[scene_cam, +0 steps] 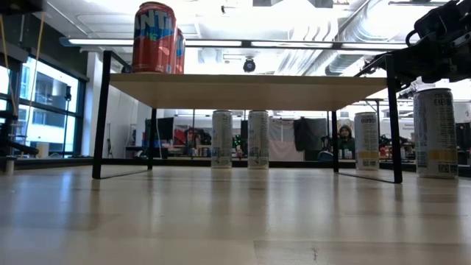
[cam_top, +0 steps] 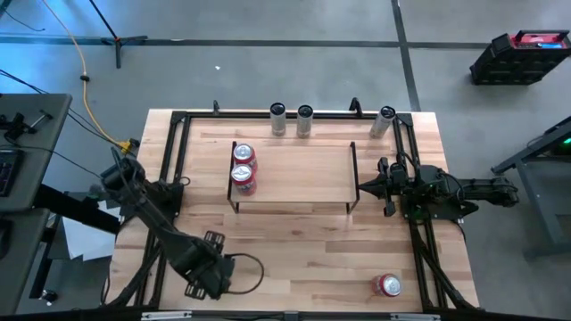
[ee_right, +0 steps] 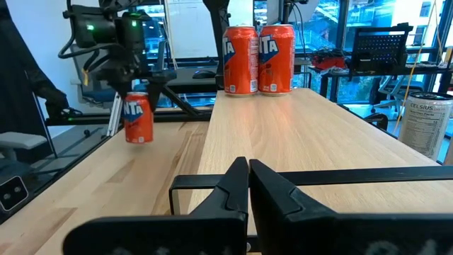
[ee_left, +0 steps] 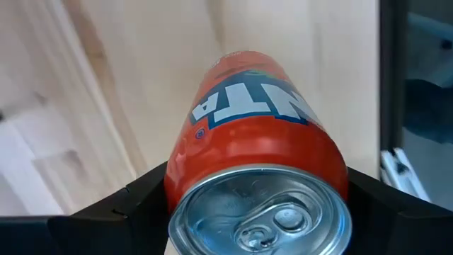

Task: Place canned beverage on shelf
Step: Put the red soda can on the shelf

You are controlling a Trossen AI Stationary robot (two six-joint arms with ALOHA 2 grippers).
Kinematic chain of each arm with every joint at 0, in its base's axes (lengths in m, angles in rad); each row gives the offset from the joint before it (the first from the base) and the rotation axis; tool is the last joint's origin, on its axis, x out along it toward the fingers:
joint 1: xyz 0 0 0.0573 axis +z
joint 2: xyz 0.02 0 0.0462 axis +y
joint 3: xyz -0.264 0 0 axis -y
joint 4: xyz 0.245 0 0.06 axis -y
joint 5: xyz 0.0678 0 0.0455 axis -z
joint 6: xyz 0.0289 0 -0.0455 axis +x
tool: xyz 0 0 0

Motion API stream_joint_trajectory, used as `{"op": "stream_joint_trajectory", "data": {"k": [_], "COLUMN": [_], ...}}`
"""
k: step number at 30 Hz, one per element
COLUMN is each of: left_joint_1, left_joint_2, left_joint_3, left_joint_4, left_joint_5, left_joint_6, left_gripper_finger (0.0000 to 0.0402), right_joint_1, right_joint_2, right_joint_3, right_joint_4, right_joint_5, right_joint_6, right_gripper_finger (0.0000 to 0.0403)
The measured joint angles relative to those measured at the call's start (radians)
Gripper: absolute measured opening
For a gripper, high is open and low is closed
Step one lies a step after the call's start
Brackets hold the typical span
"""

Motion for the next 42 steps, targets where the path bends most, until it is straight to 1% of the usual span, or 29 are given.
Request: {"op": "stream_joint_trajectory", "data": {"k": [2, 7, 9, 14, 17, 21, 25, 29, 37, 42], "left_joint_1": [0.010, 0.022, 0.027, 0.034, 0.034, 0.033, 0.034, 0.033, 0.033, 0.033], "left_joint_2": [0.000, 0.000, 0.000, 0.000, 0.002, 0.041, 0.090, 0.111, 0.096, 0.096], "left_joint_3": [0.000, 0.000, 0.000, 0.000, 0.000, 0.001, 0.009, 0.001, 0.000, 0.000], "left_joint_4": [-0.001, -0.005, -0.004, 0.004, 0.007, 0.033, 0.048, 0.040, 0.030, 0.023], "left_joint_5": [-0.006, 0.006, 0.006, -0.004, -0.027, -0.037, -0.005, 0.010, 0.028, 0.061], "left_joint_6": [0.011, 0.006, 0.004, -0.028, -0.039, -0.005, 0.035, 0.038, -0.037, -0.075], "left_gripper_finger": [0.0287, 0.0317, 0.0323, 0.0324, 0.0324, 0.0324, 0.0325, 0.0325, 0.0327, 0.0342], "right_joint_1": [0.000, 0.000, 0.000, 0.000, 0.000, 0.000, 0.000, 0.000, 0.000, 0.000], "right_joint_2": [0.000, 0.000, 0.000, 0.000, 0.000, 0.000, 0.000, 0.000, 0.000, 0.000], "right_joint_3": [0.000, 0.000, 0.000, 0.000, 0.000, 0.000, 0.000, 0.000, 0.000, 0.000], "right_joint_4": [0.000, 0.000, 0.000, 0.000, 0.000, 0.000, 0.000, 0.000, 0.000, 0.000], "right_joint_5": [0.000, 0.000, 0.000, 0.000, 0.000, 0.000, 0.000, 0.000, 0.000, 0.000], "right_joint_6": [0.000, 0.000, 0.000, 0.000, 0.000, 0.000, 0.000, 0.000, 0.000, 0.000], "right_gripper_finger": [0.0000, 0.0000, 0.0000, 0.0000, 0.0000, 0.0000, 0.0000, 0.0000, 0.0000, 0.0000]}}
